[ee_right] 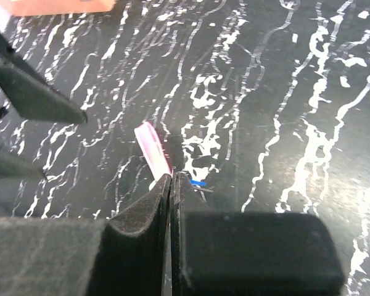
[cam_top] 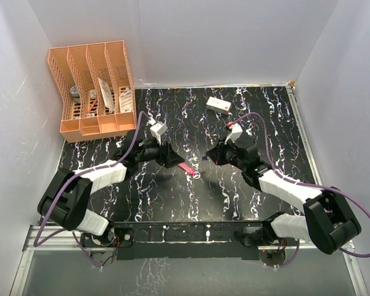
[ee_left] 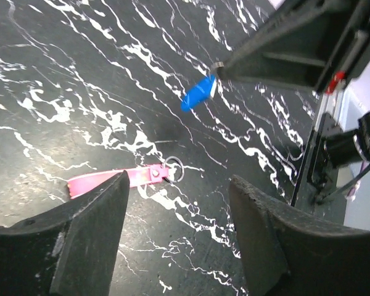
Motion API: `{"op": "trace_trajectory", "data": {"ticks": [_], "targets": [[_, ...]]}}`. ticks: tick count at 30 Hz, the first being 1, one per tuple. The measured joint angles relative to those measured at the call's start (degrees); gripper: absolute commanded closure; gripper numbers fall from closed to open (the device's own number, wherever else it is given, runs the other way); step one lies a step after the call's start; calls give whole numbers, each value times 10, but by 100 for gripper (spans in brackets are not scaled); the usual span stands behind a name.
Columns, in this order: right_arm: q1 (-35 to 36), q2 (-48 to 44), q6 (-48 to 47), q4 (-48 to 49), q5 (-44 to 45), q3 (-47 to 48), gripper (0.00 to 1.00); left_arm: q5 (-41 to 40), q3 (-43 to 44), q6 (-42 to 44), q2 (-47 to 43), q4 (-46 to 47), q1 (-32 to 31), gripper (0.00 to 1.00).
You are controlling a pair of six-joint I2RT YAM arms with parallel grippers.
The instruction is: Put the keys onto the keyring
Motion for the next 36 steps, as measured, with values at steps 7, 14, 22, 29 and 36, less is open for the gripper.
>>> {"op": "trace_trajectory", "data": {"ticks": [7,14,22,29,36], "targets": [[-28,-19,4,-40,35,0,100,-7,26,41,58,-18,-59,17],[-46,-60,3,-60,44,0,100,-41,67,68,121,-37,-92,15],[-54,-70,-2,-63,40,0,100,-182,120,128,142,-104,-144,16],[-54,-76,-22,-66,13,0,100,-321,118,127,132,-113,-163,17],[-47,-60,-24,-101,-49,0,100,-421,125,88,126,-152,-163,18]]}}
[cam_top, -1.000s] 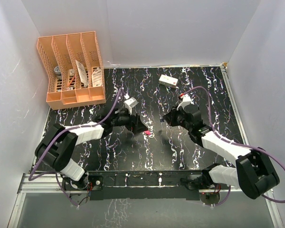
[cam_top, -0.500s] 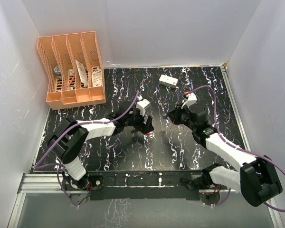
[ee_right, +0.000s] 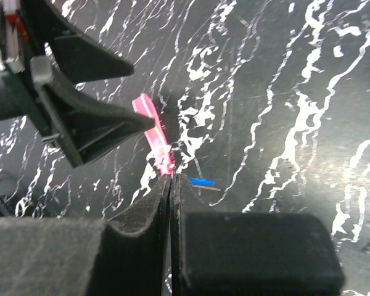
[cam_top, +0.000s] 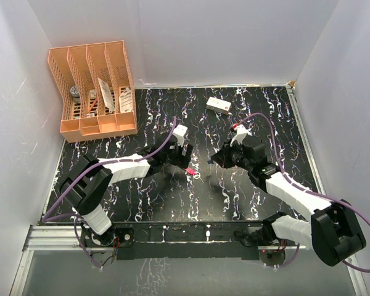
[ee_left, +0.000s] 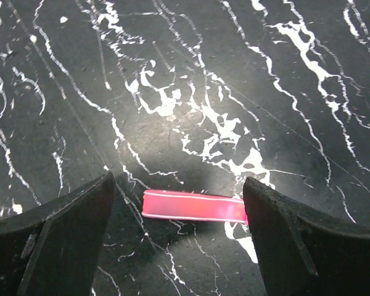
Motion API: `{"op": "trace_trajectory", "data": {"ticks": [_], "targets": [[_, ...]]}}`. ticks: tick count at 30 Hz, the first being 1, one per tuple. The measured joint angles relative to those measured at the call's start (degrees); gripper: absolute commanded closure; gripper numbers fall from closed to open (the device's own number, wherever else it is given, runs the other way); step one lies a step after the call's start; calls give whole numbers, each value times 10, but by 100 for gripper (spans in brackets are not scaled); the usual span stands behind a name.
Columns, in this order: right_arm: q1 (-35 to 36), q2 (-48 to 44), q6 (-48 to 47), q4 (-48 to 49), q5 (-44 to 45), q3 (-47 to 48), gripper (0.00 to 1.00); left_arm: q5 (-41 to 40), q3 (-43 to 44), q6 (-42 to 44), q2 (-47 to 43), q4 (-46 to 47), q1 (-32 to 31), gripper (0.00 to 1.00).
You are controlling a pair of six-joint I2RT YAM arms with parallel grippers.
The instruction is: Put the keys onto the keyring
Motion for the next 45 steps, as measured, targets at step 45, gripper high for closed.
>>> {"op": "trace_trajectory", "data": {"ticks": [45], "targets": [[155,127,62,-54,37,2,100,-127,-17,-70,31,-15,-39,2]]}}
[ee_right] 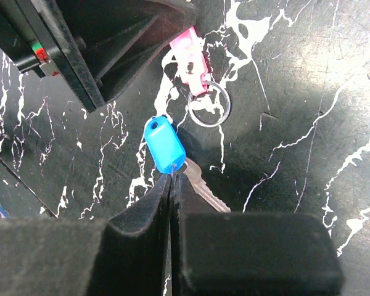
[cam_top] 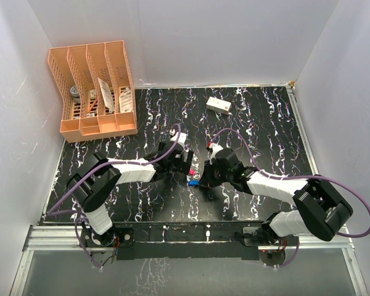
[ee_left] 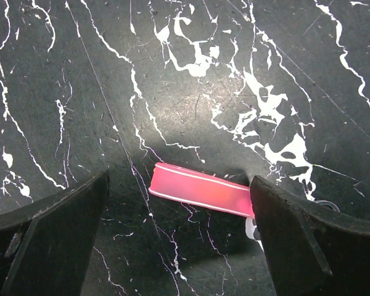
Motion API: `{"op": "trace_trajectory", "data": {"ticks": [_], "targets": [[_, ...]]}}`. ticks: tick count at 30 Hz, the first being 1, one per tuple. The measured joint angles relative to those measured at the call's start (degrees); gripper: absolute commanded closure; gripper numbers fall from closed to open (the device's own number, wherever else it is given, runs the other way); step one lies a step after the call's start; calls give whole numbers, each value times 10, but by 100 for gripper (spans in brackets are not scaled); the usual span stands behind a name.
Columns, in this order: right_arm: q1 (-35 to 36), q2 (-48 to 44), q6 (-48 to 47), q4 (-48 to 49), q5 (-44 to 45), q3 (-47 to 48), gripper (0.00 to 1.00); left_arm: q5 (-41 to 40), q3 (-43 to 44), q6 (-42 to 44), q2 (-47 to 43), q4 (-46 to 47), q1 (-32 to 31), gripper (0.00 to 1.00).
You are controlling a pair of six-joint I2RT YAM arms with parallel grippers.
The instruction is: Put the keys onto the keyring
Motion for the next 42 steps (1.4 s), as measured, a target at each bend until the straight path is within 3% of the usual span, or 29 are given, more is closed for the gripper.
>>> {"op": "trace_trajectory", "data": {"ticks": [42], "targets": [[0,0,0,6,0,3,100,-25,-3,-4,-25,-19,-5,2]]}}
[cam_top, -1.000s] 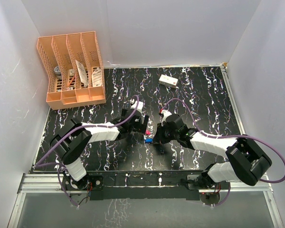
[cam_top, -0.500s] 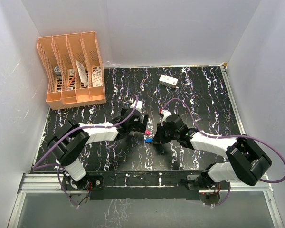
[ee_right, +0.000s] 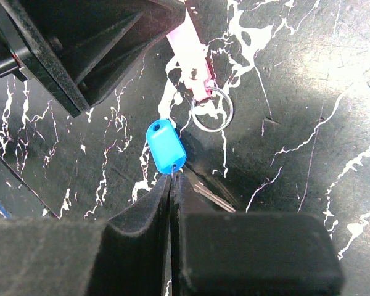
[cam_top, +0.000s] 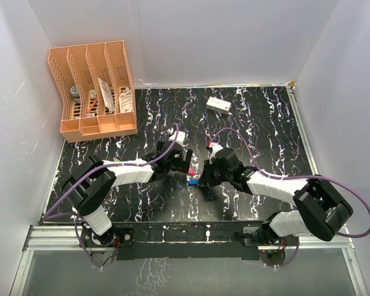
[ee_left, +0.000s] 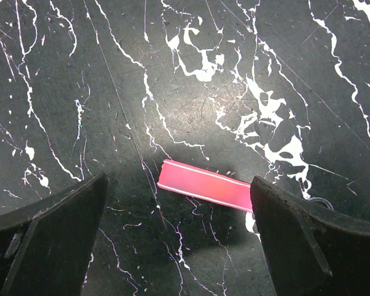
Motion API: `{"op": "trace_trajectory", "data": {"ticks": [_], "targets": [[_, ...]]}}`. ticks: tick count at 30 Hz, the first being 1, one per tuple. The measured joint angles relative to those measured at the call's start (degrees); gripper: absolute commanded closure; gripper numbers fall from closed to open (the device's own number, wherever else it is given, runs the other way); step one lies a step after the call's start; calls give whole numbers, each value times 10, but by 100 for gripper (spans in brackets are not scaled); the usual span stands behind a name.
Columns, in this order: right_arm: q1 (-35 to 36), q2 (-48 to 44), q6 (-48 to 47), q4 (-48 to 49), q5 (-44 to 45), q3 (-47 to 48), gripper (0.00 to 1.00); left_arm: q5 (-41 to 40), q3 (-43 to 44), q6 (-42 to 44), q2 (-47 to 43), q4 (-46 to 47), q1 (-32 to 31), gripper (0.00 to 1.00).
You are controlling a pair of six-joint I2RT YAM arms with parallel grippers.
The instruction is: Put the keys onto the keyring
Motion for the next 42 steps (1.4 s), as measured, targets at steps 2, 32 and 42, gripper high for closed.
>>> {"op": "trace_trajectory", "data": {"ticks": [2,32,42], "targets": [[0,0,0,0,0,0,100,0,0,0,0,-1,0,2],[0,0,0,0,-1,0,100,8,-17,-16,3,-8,0,1],[0,55,1,14,-3,37,100,9,-16,-23,9,-1,0,2]]}}
